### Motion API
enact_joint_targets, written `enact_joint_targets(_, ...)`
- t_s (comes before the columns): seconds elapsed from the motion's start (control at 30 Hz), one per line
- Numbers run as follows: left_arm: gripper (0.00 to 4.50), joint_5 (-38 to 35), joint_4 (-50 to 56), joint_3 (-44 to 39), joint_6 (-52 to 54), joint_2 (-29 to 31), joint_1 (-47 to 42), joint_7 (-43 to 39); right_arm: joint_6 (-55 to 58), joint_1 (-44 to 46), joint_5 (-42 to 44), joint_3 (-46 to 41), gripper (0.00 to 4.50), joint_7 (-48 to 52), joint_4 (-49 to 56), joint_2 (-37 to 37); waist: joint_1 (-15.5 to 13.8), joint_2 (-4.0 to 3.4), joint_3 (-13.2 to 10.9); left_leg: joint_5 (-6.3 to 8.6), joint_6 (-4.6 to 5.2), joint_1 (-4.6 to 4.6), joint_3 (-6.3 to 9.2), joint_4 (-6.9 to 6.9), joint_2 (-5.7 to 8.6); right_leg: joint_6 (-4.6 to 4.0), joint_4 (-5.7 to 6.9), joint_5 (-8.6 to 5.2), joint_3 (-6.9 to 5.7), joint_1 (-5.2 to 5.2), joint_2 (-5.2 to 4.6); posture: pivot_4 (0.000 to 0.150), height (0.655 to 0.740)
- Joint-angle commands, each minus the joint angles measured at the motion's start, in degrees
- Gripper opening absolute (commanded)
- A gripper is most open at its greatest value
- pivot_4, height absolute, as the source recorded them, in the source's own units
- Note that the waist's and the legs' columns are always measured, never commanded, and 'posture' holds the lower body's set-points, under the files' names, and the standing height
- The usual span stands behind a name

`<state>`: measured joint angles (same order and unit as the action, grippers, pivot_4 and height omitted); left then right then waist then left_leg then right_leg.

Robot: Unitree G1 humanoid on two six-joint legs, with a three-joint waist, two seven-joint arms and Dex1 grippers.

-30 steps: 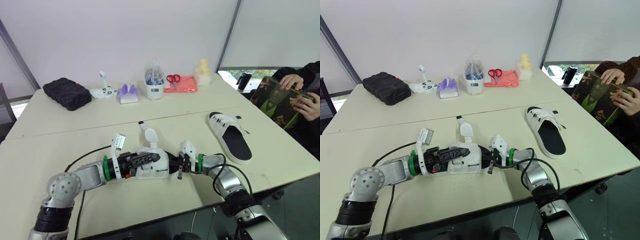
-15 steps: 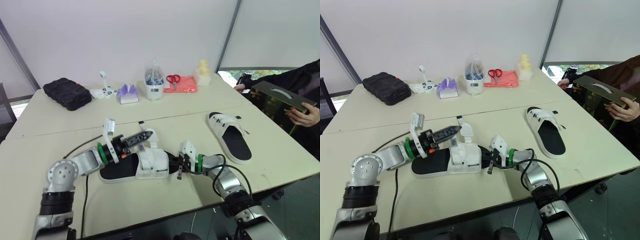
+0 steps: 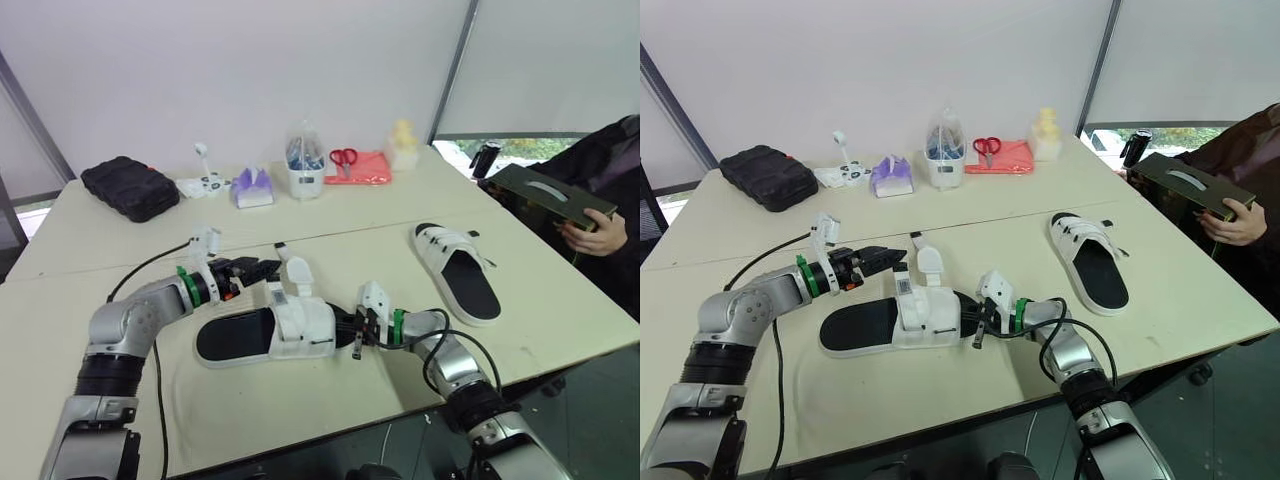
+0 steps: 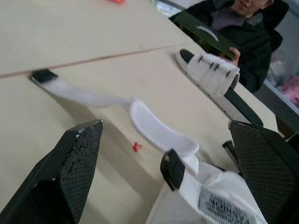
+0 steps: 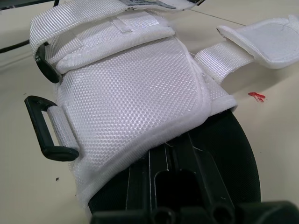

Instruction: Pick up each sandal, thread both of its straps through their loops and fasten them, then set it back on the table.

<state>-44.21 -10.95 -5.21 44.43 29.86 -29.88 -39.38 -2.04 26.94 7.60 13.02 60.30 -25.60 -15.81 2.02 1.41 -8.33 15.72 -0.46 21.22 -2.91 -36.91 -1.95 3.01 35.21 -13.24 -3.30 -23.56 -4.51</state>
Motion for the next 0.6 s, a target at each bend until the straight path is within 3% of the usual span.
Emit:
enact_joint_targets(0.03, 4.45, 1.2, 2.2, 0.3, 0.3, -1.0, 0.4, -1.2, 2.6, -3.8, -4.1, 4.7, 0.0, 0.1, -5.1, 0.4, 0.1, 0.0, 0.0, 0.0, 0.0, 0.02, 0.0, 0.0, 0.0, 0.0, 0.0, 0.0, -0.01, -0.01, -0.02, 0.15, 0.74)
enact_joint_targets(0.17, 4.45, 2.6, 2.4, 0.9, 0.3, -2.0, 0.9, -2.1, 2.6, -3.7, -4.2, 4.8, 0.0, 0.1, -5.0, 0.4, 0.2, 0.0, 0.0, 0.01, -0.02, 0.06, 0.02, 0.01, 0.01, 0.0, -0.01, 0.0, -0.02, -0.05, -0.07, 0.15, 0.74)
enact_joint_targets(0.2, 4.22, 2.7, 2.4, 0.6, 0.1, -2.3, 0.9, -1.9, 2.6, -3.8, -4.2, 4.8, 0.0, 0.1, -4.9, 0.4, 0.2, 0.0, 0.0, 0.02, -0.03, 0.06, 0.02, 0.01, 0.01, 0.0, -0.01, 0.0, -0.02, -0.06, -0.07, 0.15, 0.74)
enact_joint_targets(0.27, 3.65, 2.5, 2.8, -0.2, 0.0, -2.9, 0.6, -2.0, 2.6, -3.8, -4.2, 4.8, 0.0, 0.1, -4.8, 0.4, 0.3, 0.0, 0.0, 0.02, -0.03, 0.06, 0.02, 0.02, 0.01, 0.0, -0.01, 0.0, -0.02, -0.07, -0.09, 0.15, 0.74)
enact_joint_targets(0.43, 1.09, -2.4, 8.1, -2.9, 2.6, -3.9, 1.0, -4.4, 2.7, -4.1, -4.2, 4.7, 0.0, 0.0, -4.5, 0.2, 0.4, -0.01, 0.0, 0.03, -0.04, 0.13, 0.03, 0.03, 0.0, 0.0, -0.01, 0.0, -0.01, -0.15, -0.14, 0.15, 0.74)
enact_joint_targets(0.6, 1.09, -6.4, 8.9, -6.1, 5.8, -5.0, -0.3, -3.1, 2.8, -4.4, -4.2, 4.8, 0.0, 0.1, -4.3, 0.1, 0.4, -0.01, 0.0, 0.04, -0.07, 0.11, 0.03, 0.06, 0.01, -0.01, -0.02, 0.0, -0.01, -0.14, -0.16, 0.15, 0.74)
